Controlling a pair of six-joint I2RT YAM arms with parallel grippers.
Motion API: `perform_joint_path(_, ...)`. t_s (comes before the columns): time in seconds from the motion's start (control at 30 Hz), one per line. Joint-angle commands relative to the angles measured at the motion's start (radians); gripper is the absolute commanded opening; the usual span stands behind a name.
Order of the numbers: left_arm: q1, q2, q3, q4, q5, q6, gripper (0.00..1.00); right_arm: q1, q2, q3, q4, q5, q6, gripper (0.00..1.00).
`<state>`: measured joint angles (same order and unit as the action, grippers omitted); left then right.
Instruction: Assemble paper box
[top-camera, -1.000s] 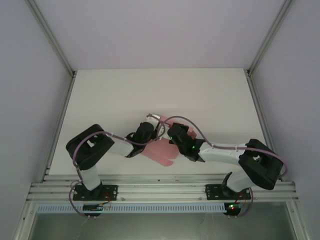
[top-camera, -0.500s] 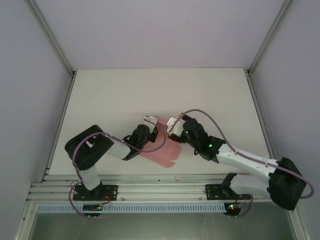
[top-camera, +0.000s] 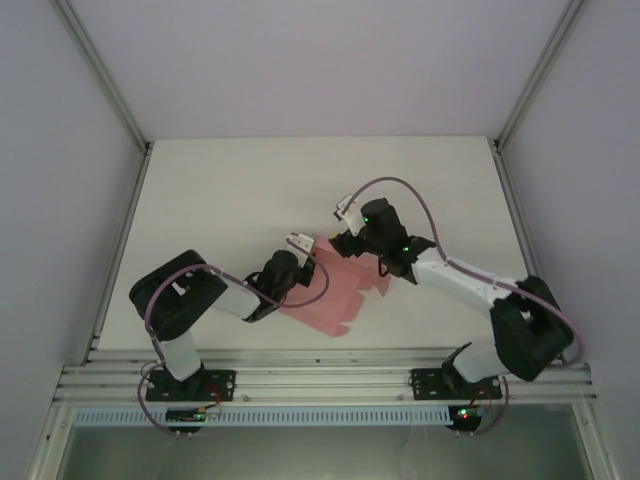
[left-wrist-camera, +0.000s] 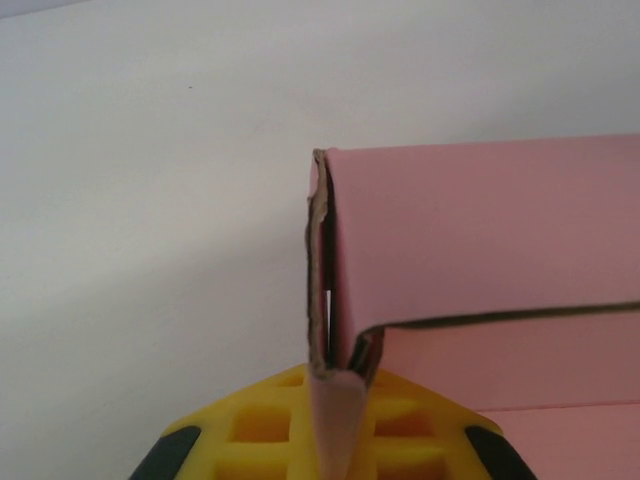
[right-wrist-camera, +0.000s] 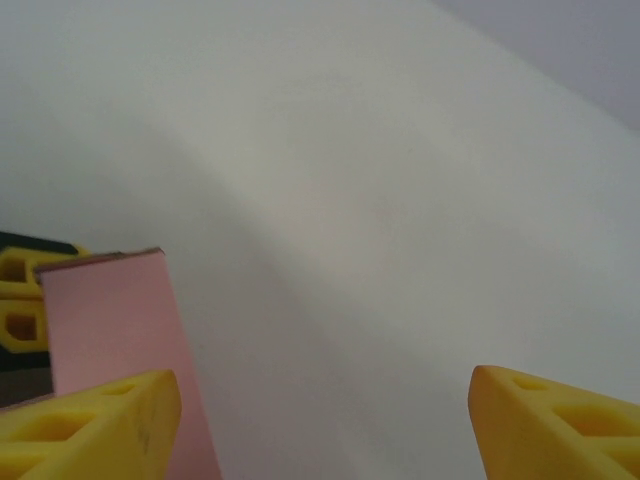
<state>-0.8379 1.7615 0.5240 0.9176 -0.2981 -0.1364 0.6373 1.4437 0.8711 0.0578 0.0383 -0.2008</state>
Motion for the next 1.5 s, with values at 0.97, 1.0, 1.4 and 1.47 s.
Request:
perform_joint_path(0.97, -0.004, -0.354, 0.064, -0.492, -0.213, -0.245, 0.0, -0.113, -0.322, -0.049, -0.265, 0.045, 0.19, 0.91)
perform_joint_path(1.0, -0.004, -0.362, 0.071, -0.511, -0.214, -0.24, 0.0, -0.117, -0.322, -0.059, -0.265, 0.016, 0.182, 0.9)
perform_joint_path(1.4, 0.016, -0.394, 0.139, -0.637, -0.106, -0.269, 0.0, -0.06, -0.18, -0.121, -0.162, -0.073, 0.053, 0.82)
perform_joint_path(1.47, 0.016, -0.394, 0.161, -0.678, -0.1, -0.289, 0.0, -0.025, -0.141, -0.107, -0.156, -0.106, 0.006, 0.82)
